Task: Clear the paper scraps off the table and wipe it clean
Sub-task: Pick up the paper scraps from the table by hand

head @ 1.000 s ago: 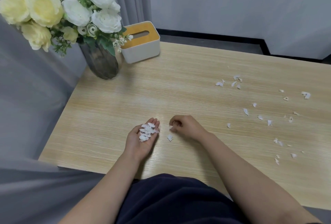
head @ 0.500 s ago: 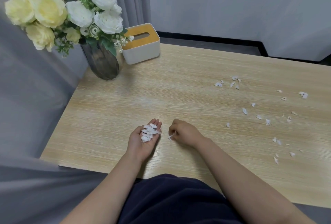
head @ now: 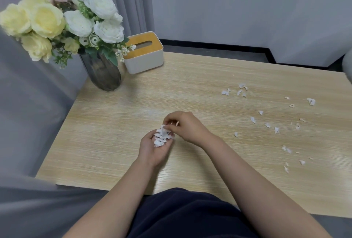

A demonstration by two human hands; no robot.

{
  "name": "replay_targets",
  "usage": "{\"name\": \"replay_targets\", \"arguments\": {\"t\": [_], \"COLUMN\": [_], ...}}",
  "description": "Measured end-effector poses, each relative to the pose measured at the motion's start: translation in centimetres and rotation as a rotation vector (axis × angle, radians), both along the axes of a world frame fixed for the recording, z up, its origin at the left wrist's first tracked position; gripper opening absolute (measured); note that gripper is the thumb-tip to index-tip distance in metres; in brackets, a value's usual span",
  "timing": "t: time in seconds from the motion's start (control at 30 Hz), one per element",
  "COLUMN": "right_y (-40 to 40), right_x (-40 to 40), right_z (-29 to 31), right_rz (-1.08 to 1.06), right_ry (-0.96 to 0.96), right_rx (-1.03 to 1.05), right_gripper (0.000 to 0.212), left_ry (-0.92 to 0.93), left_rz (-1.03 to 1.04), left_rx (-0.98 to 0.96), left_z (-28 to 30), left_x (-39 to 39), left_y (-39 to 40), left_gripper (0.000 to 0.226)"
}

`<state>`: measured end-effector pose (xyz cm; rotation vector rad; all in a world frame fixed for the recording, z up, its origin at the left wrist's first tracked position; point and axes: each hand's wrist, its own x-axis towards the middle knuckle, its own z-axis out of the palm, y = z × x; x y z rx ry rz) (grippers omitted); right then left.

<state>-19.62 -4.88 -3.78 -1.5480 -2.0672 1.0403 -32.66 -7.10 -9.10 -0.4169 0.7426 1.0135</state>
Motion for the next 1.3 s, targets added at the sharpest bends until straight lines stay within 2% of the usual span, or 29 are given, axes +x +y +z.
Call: {"name": "replay_targets", "arguments": {"t": [0.2,0.4,0.5,0.6,0.9,1.07,1.3], "right_y": [-0.7,-1.2,-1.3,-1.2,-0.1,1.1,5.8], "right_x": [-0.7,0.1,1.2,2.7,9.6,14.8,23.3], "right_z": [0.5,-0.5,-0.7,-0.4,0.3,0.4,-0.9], "right_rz": [0.166,0.12,0.066,0.031,-0.156,-0.297,-0.444], "right_ry": [-0.171,-0.262,-0.24,-0.192,-0.04,0.026,0.01], "right_rx": [0.086,0.192,0.185,0.162,0.126,0.114,0.07], "right_gripper": [0.019,0.017,0.015,0.017,0.014,0.008,0.01], "left_ry": [-0.037,0.001,0.042,0.055,-0.033,-0.02,0.039], "left_rz": [-0.044,-0.101,-0.144,-0.147,-0.149,-0.151,-0.19], "left_rx": [0.053,0.097,0.101,0.081,0.093,0.102,0.178], "left_z": [1.4,0.4,0.6,0.6,2.1,1.9,2.2], "left_x": [1.2,2.7,3.9,5.2,10.3,13.7,18.4], "left_y": [0.2,0.7,1.0,1.5,2.7,4.2,6.9], "left_gripper": [0.016,0.013,0.015,0.032,0.018,0.038,0.037]}}
